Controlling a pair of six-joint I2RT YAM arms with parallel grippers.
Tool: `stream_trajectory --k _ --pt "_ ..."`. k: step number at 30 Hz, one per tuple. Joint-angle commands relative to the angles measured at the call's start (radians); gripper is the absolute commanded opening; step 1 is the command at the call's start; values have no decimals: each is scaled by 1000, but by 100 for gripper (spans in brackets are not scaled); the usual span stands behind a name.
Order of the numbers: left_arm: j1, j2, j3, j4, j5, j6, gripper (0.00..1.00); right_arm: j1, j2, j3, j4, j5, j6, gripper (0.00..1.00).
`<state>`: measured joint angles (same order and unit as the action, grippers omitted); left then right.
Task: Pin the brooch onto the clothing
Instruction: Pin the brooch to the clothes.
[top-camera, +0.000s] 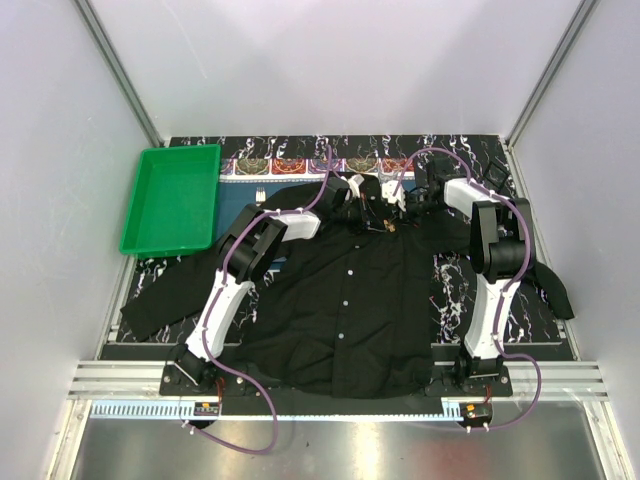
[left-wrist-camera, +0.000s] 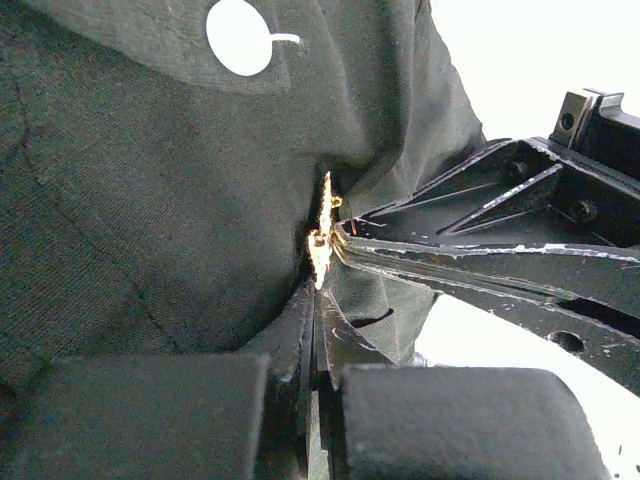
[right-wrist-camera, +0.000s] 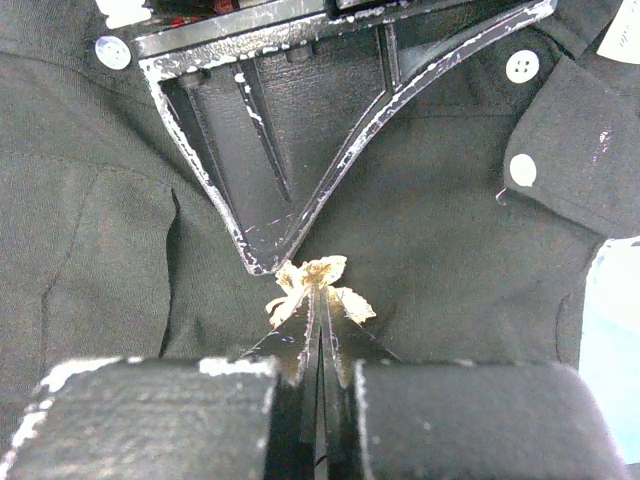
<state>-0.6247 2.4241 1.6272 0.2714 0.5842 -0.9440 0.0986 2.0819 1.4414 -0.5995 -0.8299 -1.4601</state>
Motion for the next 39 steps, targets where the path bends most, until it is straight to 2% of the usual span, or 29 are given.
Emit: stream_trajectory --k 1,8,16,29,39 --pt "2 0 16 38 19 -12 0 12 7 39 -9 -5 18 0" --pt "3 -2 14 35 19 -9 0 10 -2 40 -23 17 17 0" --pt "3 3 14 38 22 -13 0 -13 -91 -29 -14 -12 4 11" --pt "2 4 17 43 22 -15 0 -33 -60 14 1 -14 35 18" --pt "2 1 13 43 23 -15 0 -27 -19 48 14 -25 49 18"
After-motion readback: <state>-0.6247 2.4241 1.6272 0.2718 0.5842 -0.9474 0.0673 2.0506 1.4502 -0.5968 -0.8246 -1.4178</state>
